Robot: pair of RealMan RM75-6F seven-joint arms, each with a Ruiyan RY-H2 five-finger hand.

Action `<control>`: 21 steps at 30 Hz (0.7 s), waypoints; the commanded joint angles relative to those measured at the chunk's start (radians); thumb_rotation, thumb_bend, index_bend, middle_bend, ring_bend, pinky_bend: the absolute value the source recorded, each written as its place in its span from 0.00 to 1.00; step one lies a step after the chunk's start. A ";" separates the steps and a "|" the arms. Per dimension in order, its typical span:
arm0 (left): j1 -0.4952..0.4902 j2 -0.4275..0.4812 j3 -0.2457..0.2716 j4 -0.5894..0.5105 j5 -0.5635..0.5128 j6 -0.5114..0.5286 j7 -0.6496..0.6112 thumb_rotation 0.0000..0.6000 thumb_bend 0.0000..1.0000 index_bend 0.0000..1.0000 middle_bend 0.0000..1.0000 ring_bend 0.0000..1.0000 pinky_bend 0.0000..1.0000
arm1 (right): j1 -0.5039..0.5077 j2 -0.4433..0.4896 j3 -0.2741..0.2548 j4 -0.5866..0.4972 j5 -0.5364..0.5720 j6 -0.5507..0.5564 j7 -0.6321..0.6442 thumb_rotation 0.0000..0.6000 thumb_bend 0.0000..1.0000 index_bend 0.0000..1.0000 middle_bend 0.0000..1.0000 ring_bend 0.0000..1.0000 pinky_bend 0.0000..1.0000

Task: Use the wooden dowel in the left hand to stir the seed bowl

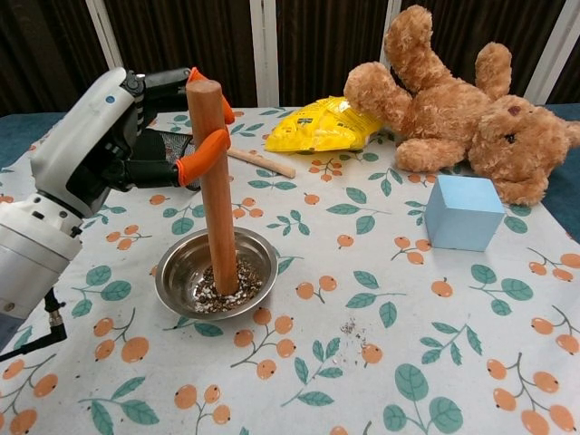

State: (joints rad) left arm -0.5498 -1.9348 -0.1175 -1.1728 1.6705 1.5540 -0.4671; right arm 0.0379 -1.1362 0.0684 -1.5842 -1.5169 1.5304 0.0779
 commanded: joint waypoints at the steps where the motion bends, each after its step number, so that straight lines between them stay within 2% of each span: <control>1: -0.005 0.004 -0.009 -0.017 0.003 0.005 0.002 1.00 1.00 0.59 0.68 0.23 0.10 | 0.000 0.000 0.000 0.000 0.000 0.000 0.001 1.00 0.30 0.00 0.00 0.00 0.00; 11: -0.026 0.053 -0.049 -0.157 0.025 0.020 0.071 1.00 1.00 0.59 0.68 0.23 0.10 | -0.002 0.000 0.003 0.002 0.001 0.006 0.010 1.00 0.30 0.00 0.00 0.00 0.00; 21: -0.034 0.158 -0.092 -0.320 0.062 0.035 0.221 1.00 1.00 0.59 0.68 0.23 0.10 | -0.003 0.003 0.005 0.005 0.001 0.009 0.020 1.00 0.30 0.00 0.00 0.00 0.00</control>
State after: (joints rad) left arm -0.5821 -1.8095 -0.1957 -1.4590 1.7220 1.5864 -0.2823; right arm 0.0347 -1.1335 0.0729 -1.5787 -1.5162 1.5392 0.0979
